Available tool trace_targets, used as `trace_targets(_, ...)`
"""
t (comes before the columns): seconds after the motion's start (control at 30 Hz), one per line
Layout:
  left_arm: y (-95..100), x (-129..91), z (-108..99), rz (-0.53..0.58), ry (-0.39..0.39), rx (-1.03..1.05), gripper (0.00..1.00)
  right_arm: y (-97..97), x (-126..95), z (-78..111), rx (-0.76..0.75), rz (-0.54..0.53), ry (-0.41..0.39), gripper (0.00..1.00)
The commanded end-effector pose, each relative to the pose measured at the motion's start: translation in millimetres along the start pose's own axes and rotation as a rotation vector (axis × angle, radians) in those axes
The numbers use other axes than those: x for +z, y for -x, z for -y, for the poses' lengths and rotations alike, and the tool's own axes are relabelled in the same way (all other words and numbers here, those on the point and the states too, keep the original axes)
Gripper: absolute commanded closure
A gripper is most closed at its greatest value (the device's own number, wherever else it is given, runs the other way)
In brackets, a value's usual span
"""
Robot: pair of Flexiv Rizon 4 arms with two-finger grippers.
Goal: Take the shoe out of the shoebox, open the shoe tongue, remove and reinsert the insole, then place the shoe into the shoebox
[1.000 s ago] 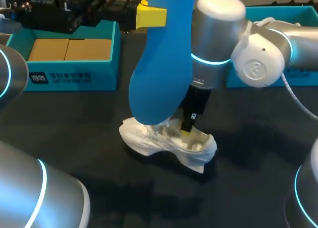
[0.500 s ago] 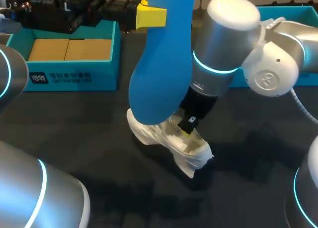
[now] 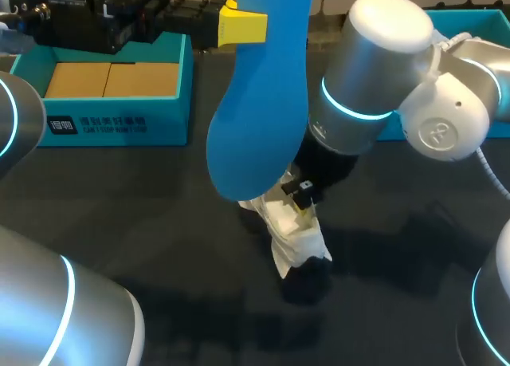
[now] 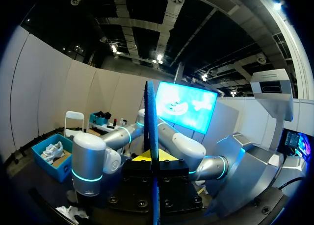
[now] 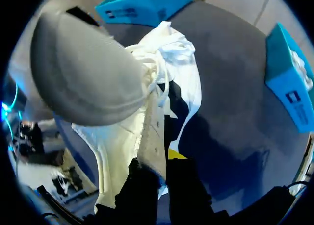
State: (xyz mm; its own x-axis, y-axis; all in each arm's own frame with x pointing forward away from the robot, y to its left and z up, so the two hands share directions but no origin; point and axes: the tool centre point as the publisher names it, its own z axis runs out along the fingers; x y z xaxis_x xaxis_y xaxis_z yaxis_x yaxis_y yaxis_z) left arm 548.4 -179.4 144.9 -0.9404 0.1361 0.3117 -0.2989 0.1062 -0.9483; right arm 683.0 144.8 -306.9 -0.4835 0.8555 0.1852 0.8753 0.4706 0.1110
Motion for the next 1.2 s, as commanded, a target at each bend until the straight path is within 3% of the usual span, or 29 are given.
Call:
trace_targets(0.03, 1.1, 1, 1, -0.001, 0.003, 0.0, 1.0, -2.5, -2, 13.4, 0.291, 0.022, 0.096, 1.0)
trace_targets(0.33, 1.1, 1, 1, -0.001, 0.003, 0.0, 1.0, -2.5, -2, 13.4, 0.291, 0.022, 0.096, 1.0)
trace_targets(0.47, 1.1, 1, 1, -0.001, 0.003, 0.0, 1.0, -1.8, 16, 5.5, 0.362, 0.001, 0.076, 1.0)
trace_targets(0.97, 1.1, 1, 1, -0.001, 0.003, 0.0, 1.0, 10.6, 44, -1.1, 0.493, -0.005, 0.022, 1.0)
trace_targets(1.2, 1.1, 1, 1, -0.001, 0.003, 0.0, 1.0, 15.5, 59, -1.7, 0.468, -0.057, 0.023, 1.0)
